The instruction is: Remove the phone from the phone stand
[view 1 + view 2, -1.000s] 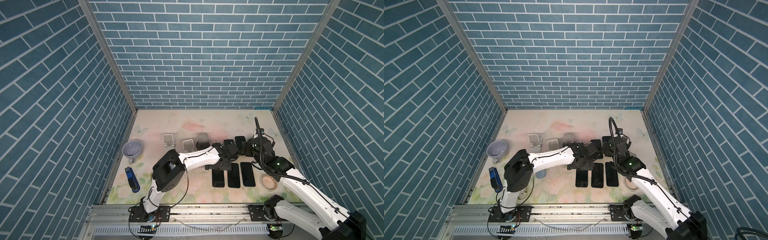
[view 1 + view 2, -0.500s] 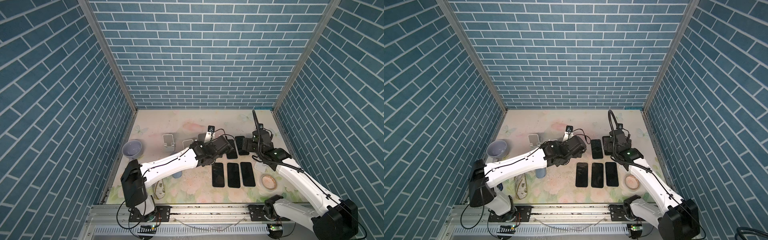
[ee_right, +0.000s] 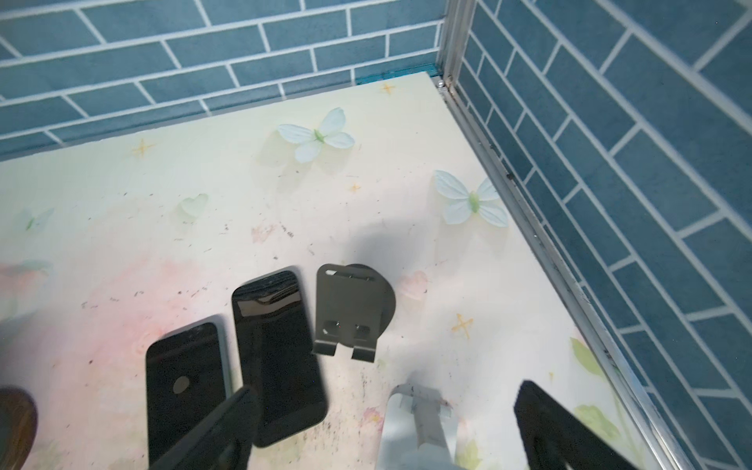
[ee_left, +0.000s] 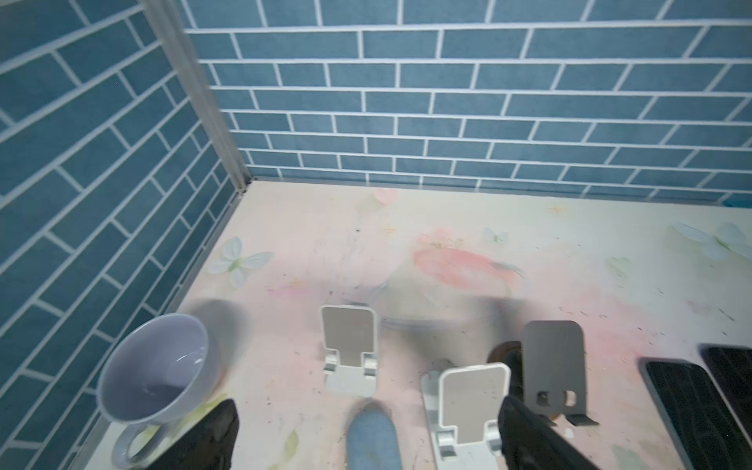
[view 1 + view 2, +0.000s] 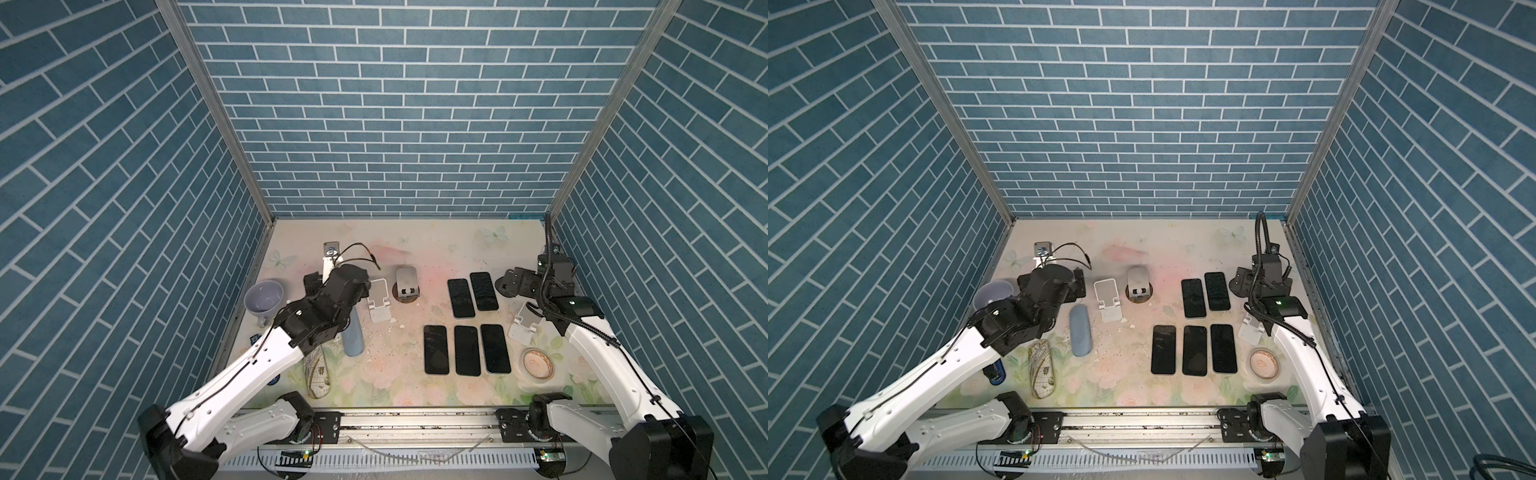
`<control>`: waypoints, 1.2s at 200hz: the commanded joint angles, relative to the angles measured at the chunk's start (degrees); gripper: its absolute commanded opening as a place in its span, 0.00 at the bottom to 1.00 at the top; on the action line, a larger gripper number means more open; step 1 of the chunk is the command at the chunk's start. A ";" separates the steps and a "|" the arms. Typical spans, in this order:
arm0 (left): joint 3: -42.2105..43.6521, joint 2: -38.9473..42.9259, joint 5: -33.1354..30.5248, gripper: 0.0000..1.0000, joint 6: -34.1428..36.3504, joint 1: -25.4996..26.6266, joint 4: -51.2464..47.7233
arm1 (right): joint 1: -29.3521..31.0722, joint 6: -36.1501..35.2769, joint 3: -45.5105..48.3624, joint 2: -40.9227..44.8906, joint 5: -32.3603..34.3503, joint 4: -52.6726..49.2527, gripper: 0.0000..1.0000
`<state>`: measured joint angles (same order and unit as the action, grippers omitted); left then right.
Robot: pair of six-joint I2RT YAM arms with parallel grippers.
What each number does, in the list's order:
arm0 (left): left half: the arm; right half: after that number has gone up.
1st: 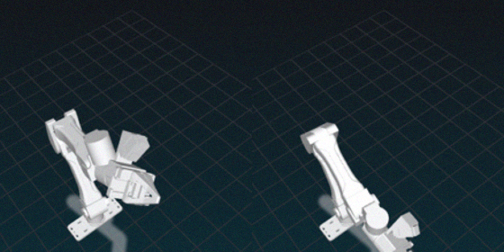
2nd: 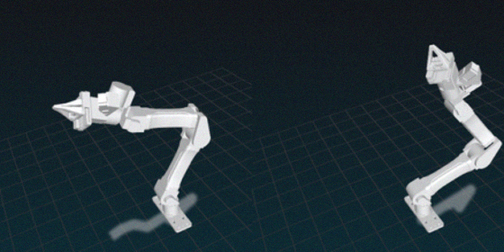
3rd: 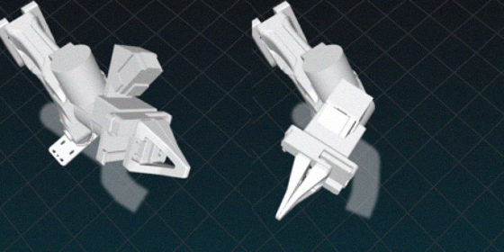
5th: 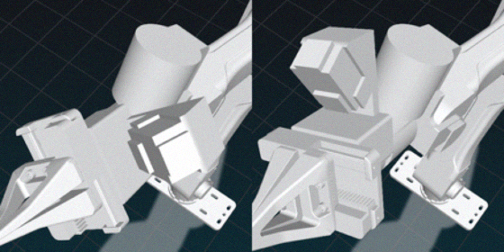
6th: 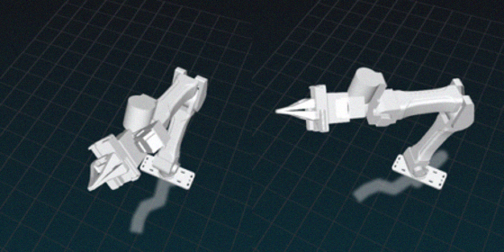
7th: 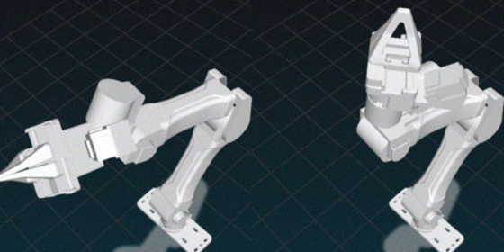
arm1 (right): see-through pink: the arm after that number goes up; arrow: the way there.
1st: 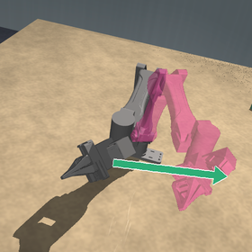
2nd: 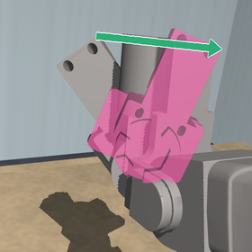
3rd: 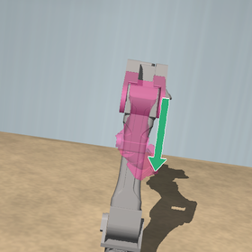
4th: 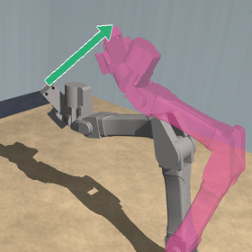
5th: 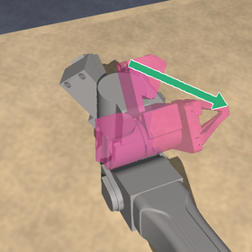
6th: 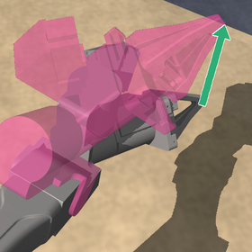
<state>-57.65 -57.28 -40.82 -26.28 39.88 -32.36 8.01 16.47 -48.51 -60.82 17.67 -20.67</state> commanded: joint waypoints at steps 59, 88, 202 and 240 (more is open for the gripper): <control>9.68 1.45 3.90 1.00 11.33 -13.67 7.85 | -10.63 2.12 5.71 -1.40 -3.26 7.22 0.99; 12.79 0.11 2.46 1.00 14.62 -17.02 10.59 | -12.89 1.56 9.89 -2.40 -2.97 12.06 0.99; 24.61 -2.11 8.41 1.00 22.78 -21.29 32.11 | -13.90 -3.99 23.90 -13.42 -9.06 46.50 0.99; 26.13 -3.17 10.29 1.00 24.87 -23.19 36.75 | -13.99 -4.97 23.61 -17.76 -13.89 54.13 0.99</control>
<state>-32.71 -60.03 -32.32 -3.49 18.20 -0.82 -5.80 14.98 -25.93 -76.25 7.79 27.05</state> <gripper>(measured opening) 0.996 0.992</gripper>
